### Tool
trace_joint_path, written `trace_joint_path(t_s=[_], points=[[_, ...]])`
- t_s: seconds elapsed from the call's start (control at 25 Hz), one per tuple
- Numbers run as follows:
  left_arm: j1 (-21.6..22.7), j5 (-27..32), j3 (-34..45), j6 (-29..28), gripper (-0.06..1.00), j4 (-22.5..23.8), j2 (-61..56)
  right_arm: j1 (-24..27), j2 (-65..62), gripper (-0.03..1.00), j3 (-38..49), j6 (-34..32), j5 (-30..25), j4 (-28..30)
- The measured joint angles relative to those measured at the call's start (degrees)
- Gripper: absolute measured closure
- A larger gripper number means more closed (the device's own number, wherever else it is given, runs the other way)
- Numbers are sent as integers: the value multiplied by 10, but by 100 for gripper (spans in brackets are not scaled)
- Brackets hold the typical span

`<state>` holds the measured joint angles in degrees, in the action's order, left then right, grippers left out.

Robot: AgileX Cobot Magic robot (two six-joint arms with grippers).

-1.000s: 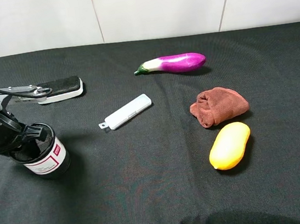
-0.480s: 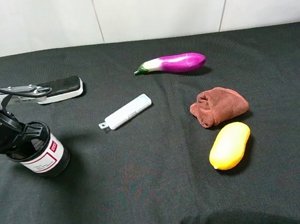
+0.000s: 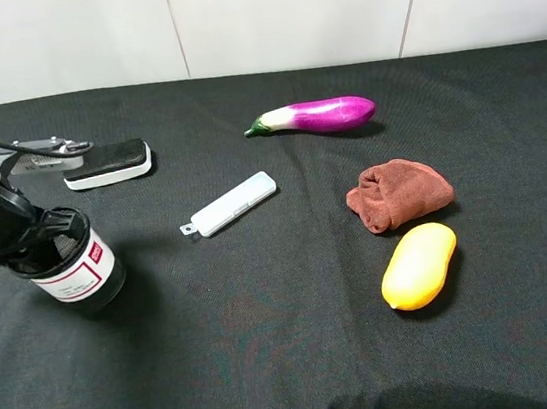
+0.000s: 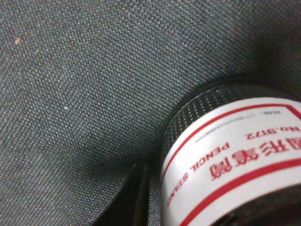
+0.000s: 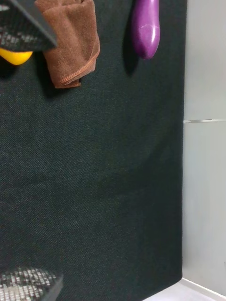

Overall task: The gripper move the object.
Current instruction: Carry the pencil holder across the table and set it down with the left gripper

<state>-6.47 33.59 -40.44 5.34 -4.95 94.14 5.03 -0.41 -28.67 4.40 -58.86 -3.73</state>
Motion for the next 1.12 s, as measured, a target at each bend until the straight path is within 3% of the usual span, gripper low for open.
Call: trace_joint_path(t_s=[1.12], points=[[0, 245, -237, -1, 77, 36, -8, 0, 0, 27, 0, 0, 0, 0]])
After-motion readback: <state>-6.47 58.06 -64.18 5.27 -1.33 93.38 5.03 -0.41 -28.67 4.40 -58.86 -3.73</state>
